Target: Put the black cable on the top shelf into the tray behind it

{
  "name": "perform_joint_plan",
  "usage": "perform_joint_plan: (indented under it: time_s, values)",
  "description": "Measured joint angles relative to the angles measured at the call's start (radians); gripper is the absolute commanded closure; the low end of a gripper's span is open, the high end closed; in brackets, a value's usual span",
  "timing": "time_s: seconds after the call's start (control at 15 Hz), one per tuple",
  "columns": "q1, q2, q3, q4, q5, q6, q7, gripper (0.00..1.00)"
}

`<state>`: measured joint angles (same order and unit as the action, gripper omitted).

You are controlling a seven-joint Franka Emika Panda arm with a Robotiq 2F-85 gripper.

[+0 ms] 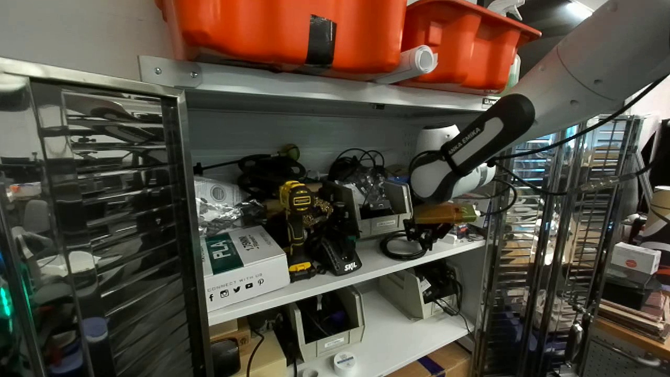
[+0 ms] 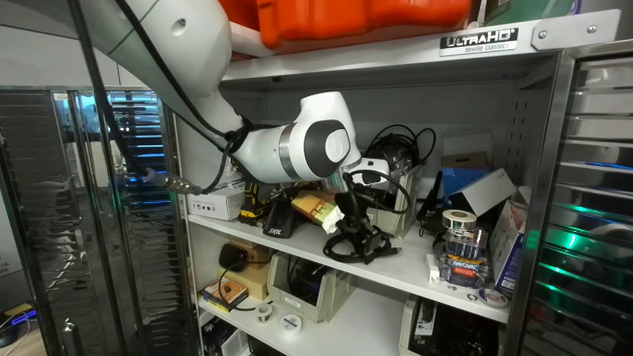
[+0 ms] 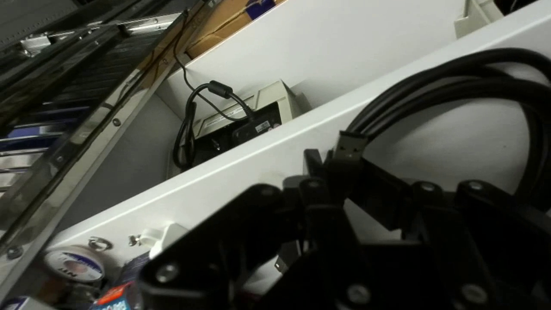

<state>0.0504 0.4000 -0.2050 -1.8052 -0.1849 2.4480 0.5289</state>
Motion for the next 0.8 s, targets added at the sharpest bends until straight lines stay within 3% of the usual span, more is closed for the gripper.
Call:
perform_joint_plan:
  time_s: [0.47,0.8]
  values:
    - [-0.011,-0.242,-0.008,-0.264,-0.082,0.169,-0.028,0.83]
    - [-0.034,-0.339,-0.002,-0.38,-0.088,0.392,-0.04,0.84]
